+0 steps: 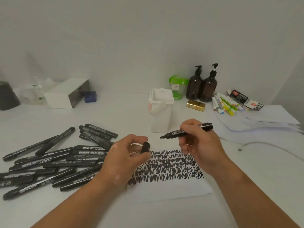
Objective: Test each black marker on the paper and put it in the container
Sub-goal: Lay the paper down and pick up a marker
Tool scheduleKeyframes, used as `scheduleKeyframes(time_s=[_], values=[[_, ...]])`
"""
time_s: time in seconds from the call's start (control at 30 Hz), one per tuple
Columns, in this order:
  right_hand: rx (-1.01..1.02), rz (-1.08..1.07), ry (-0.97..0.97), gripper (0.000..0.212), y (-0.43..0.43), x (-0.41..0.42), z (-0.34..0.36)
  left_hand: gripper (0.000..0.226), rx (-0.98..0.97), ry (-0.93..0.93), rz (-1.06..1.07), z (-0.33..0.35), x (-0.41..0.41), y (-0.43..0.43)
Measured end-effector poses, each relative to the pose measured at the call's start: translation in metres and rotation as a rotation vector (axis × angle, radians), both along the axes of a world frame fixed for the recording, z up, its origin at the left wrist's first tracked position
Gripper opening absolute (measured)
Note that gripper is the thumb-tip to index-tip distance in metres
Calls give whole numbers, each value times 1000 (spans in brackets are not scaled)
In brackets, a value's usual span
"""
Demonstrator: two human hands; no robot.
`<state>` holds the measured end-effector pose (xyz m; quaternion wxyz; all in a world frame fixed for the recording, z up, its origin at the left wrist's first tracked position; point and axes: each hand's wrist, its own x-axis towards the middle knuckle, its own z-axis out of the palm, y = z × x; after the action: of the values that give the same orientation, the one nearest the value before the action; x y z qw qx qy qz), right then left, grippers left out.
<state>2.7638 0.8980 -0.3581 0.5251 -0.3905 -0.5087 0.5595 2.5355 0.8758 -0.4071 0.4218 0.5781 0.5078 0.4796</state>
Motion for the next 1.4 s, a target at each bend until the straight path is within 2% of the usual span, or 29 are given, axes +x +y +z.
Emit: scheduleKeyframes(time_s=[0.1,0.3,0.47,0.6,0.7,0.83,0.97,1.27,1.4], values=[[18,-60,-14,17,-3,-3,-17,25,11,-20,-26,-3,-2,2],[33,-57,22,23,-5,6,-29,27,57,32,-115,-2,-2,3],[72,32,-89,21,-9,-3,-34,27,61,36,-137,-6,2,1],[92,-12,-195,25,-11,-4,-30,18,119,38,-167,-6,1,0],[112,-23,-289,29,-14,-5,-28,23,117,-77,-197,-6,1,-1],[222,-28,-361,21,-21,-18,-33,22,10,-319,-240,-5,9,-4],[233,-71,-341,12,-26,-26,-35,19,-15,-379,-197,-3,14,-8],[190,-75,-277,14,-27,-28,-34,19,10,-364,-175,3,18,-11],[155,-63,-231,15,-29,-31,-34,27,30,-347,-199,3,15,-12]])
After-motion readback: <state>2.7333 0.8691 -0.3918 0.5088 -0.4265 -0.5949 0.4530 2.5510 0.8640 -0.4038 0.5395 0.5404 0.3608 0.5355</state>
